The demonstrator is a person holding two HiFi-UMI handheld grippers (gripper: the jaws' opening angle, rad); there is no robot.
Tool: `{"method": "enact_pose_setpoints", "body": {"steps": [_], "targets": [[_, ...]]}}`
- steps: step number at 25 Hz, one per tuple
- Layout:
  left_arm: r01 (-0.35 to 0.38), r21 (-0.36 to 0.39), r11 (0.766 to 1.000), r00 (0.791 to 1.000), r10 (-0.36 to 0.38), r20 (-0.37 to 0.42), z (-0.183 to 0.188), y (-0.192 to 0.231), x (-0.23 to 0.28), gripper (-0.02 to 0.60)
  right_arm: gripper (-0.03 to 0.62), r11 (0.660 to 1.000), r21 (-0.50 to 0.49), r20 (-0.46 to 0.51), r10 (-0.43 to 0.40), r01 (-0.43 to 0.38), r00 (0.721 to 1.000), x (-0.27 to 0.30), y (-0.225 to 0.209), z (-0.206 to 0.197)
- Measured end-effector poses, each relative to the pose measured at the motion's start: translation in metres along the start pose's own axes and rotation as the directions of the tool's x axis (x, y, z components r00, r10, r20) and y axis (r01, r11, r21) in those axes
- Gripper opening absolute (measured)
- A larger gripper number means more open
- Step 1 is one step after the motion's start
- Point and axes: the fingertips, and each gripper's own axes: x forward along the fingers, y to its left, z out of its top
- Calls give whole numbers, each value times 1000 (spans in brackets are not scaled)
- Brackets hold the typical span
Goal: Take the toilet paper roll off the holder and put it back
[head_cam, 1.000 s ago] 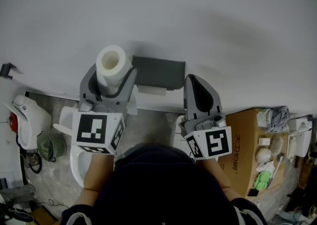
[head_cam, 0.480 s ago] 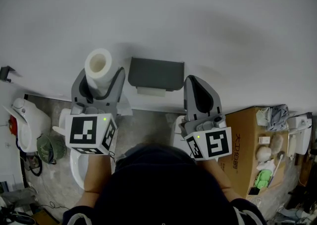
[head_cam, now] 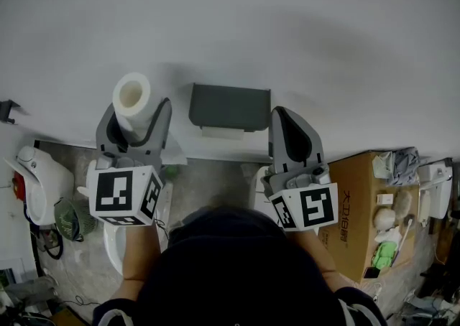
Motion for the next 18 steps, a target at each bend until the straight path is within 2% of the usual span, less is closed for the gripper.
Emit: {"method": "enact_pose_setpoints", "body": {"steps": [7, 18], "targets": [[26, -7, 1000, 1000, -26, 4, -6, 8, 0, 296, 15, 999, -12, 0, -36, 36, 999, -3, 5, -3], [90, -20, 996, 995, -89, 54, -9, 16, -3, 296, 17, 992, -33, 4, -120, 120, 993, -15, 10, -5]]}}
